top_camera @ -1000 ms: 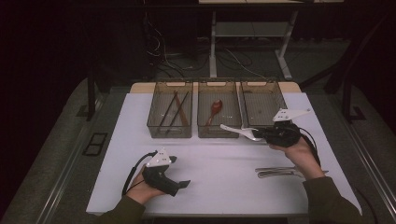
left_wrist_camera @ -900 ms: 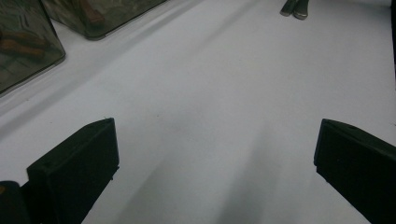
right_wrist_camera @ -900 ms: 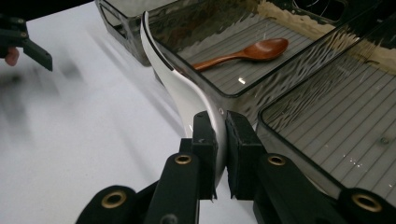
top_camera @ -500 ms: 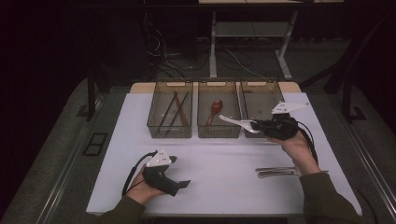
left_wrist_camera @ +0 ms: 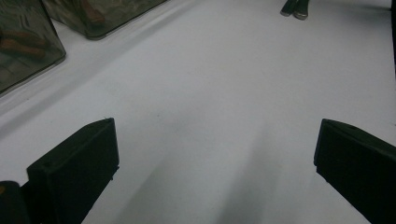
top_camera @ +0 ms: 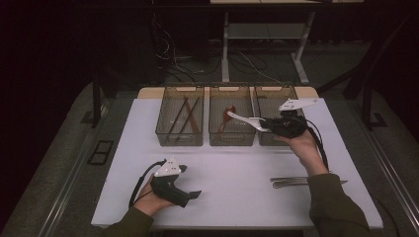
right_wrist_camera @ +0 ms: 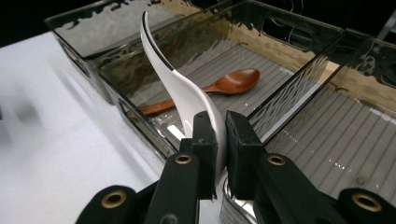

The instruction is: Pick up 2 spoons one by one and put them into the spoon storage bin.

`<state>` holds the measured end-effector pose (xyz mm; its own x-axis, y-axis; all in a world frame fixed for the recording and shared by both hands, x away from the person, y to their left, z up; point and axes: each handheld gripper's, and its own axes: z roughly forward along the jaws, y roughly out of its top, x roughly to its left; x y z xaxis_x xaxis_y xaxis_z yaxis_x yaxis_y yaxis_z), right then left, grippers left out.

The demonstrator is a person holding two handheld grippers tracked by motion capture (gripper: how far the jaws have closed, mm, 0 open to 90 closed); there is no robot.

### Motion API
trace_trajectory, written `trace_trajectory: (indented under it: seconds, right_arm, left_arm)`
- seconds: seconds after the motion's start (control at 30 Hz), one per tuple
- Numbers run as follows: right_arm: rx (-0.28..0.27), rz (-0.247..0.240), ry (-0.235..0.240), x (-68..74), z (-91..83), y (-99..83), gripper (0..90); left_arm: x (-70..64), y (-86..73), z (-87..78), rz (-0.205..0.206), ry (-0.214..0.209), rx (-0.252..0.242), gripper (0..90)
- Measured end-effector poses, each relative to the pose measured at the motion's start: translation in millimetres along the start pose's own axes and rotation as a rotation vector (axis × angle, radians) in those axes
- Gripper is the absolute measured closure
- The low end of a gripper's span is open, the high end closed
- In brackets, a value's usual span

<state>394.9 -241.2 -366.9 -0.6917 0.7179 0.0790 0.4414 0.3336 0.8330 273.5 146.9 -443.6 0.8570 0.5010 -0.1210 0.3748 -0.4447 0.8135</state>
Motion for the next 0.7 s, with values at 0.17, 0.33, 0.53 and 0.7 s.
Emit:
trace_trajectory:
  seconds: [0.17,0.33,0.53,0.7]
  right_arm:
    - [0.029,-0.003,-0.010,0.4,12.4,7.2,82.4]
    - [0.059,-0.005,-0.019,0.5,25.2,13.8,82.4]
    - [0.092,0.002,-0.024,1.8,39.5,17.5,82.4]
    - [0.115,-0.004,-0.025,4.8,50.5,20.5,82.4]
  left_arm:
    - [-0.4,0.2,-0.3,0.002,0.001,0.001,0.0]
    - [-0.7,0.0,-0.1,0.000,0.000,-0.002,0.0]
    - [-0.9,0.1,-0.1,0.000,0.000,-0.003,0.0]
    - [-1.1,0.1,-0.1,-0.001,-0.002,-0.004,0.0]
